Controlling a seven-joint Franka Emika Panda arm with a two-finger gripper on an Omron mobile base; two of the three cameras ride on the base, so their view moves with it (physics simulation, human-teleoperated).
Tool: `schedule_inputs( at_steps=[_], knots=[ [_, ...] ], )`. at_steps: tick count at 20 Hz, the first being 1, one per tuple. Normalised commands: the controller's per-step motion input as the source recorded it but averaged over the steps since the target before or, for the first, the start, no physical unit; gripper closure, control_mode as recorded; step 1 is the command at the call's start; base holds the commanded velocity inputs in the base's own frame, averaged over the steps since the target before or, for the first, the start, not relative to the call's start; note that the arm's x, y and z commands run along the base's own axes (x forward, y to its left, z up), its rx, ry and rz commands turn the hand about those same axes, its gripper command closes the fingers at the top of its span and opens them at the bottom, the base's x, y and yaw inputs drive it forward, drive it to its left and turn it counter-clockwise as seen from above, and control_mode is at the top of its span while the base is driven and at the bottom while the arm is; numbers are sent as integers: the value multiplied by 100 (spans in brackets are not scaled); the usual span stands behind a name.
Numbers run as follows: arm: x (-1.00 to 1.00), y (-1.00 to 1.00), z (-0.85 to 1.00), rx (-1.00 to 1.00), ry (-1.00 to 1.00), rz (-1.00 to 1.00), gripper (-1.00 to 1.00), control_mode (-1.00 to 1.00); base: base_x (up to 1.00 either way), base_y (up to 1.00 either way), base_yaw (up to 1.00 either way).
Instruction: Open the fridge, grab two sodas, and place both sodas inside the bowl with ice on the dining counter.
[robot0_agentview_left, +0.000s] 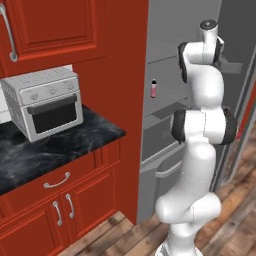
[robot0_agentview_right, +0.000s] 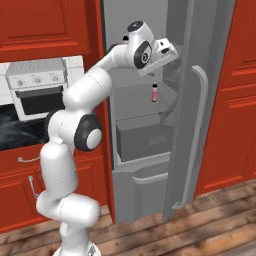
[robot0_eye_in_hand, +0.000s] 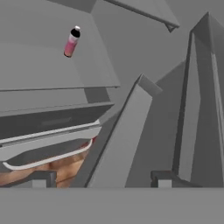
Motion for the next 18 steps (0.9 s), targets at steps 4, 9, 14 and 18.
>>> schedule_inputs(
  at_steps=[4, 9, 14, 18],
  knots=[
    [0, -100, -6, 7, 0, 0, -100, -100, 0, 0, 0],
    [27, -100, -10, 5, 0, 0, -100, -100, 0, 0, 0],
    [29, -92, -6, 8, -1, 0, -100, -100, 0, 0, 0],
    [-49, 6, -1, 8, -15, 8, -100, -100, 0, 0, 0]
  ],
)
